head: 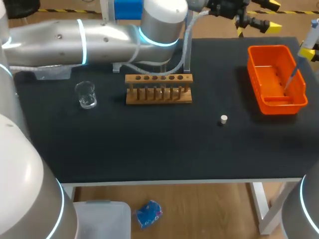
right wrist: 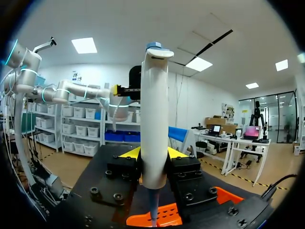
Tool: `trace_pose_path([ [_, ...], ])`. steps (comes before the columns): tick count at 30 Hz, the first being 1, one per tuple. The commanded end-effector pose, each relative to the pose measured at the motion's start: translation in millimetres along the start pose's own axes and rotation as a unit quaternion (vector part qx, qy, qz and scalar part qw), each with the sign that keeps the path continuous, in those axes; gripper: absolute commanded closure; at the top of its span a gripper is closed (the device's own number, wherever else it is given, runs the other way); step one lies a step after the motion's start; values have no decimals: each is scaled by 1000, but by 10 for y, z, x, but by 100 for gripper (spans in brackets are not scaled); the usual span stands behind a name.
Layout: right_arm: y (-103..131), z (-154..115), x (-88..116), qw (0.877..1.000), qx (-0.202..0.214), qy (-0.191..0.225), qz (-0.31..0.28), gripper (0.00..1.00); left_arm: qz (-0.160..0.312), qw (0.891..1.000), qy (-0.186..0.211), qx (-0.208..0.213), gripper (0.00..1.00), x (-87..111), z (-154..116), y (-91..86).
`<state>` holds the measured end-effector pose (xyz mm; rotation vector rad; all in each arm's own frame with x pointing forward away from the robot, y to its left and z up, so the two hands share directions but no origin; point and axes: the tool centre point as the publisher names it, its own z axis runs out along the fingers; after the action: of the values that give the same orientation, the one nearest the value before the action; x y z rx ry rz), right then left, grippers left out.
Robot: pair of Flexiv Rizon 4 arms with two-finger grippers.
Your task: Invert the test tube, pick up the pipette, mount the tip to pipette, aspirate from beaker and dispense into the tube, eject the tip, return the pipette, and cap with the stopper.
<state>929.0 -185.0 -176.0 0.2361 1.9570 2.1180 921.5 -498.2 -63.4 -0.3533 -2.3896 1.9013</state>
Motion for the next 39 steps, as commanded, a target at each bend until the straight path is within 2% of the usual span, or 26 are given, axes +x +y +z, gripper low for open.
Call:
trace_pose_path([
  [1,0,-5,-3,1000,0,1,-1,100,-7,1000,17,-10,100,-167,238,-58],
  [16,0,-5,-3,1000,0,1,-1,100,-19,999,34,3,100,-189,617,-144],
  [32,0,-5,-3,1000,0,1,-1,100,-19,999,34,3,100,-189,617,-144],
  [39,0,-5,-3,1000,0,1,-1,100,-10,999,43,0,100,-267,732,-218],
])
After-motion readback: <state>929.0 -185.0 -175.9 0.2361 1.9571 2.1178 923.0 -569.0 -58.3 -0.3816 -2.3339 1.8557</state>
